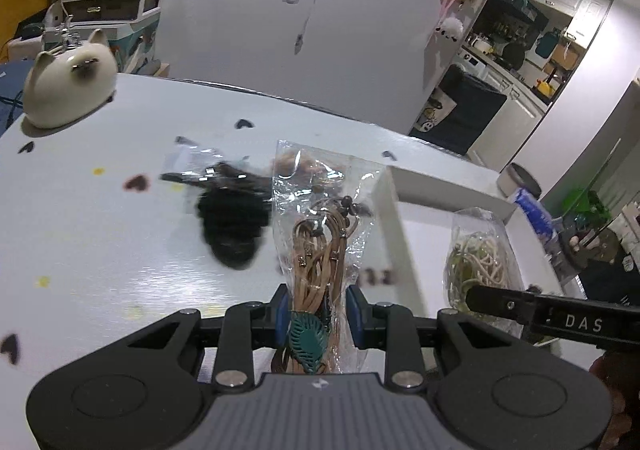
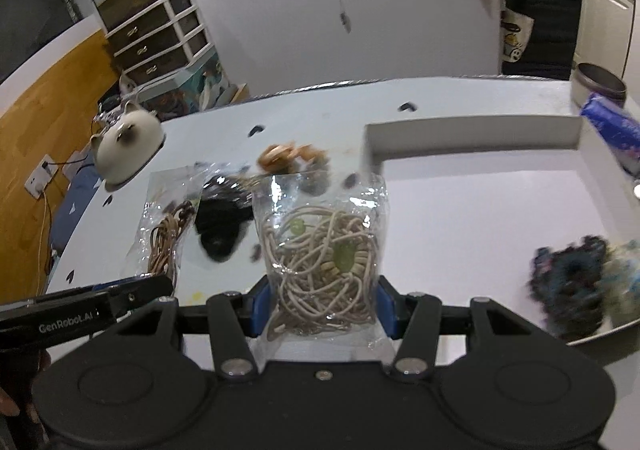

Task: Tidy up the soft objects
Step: 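Grasp the bag of tan cords with the left gripper while the right gripper lifts its bag, then lower both bags into the white tray and open both grippers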

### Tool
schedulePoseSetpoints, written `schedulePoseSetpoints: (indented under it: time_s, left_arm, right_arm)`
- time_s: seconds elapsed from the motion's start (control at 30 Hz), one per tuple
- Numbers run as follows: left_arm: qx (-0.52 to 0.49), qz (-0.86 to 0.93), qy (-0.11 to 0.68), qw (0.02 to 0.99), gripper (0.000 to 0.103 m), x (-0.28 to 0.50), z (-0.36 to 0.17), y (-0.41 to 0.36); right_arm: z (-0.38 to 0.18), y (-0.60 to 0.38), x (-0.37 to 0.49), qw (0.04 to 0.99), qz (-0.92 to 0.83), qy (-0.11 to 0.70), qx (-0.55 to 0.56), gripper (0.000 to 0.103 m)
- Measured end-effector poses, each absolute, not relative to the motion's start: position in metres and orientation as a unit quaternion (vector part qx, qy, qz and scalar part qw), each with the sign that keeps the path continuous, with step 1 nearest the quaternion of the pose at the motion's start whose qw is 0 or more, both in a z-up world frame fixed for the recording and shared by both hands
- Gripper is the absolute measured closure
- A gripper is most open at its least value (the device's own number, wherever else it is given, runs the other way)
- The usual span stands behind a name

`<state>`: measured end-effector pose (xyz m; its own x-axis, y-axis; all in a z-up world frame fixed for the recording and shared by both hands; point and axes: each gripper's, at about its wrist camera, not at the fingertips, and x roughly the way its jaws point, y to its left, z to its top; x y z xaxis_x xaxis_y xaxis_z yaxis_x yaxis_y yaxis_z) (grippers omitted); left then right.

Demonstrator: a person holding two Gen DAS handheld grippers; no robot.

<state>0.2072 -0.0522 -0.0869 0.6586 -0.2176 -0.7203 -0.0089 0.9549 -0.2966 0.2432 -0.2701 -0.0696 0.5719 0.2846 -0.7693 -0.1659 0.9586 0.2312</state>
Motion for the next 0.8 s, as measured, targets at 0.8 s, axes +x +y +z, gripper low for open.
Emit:
schedulePoseSetpoints:
  time_s: [0.8]
  left_arm:
    - [-0.154, -0.047, 0.435, 0.886, 0.072, 0.266, -0.111, -0.214]
  right_arm:
    - [-0.075, -0.463, 0.307, 0.892, 0.086, 0.435, 0.091, 0.049]
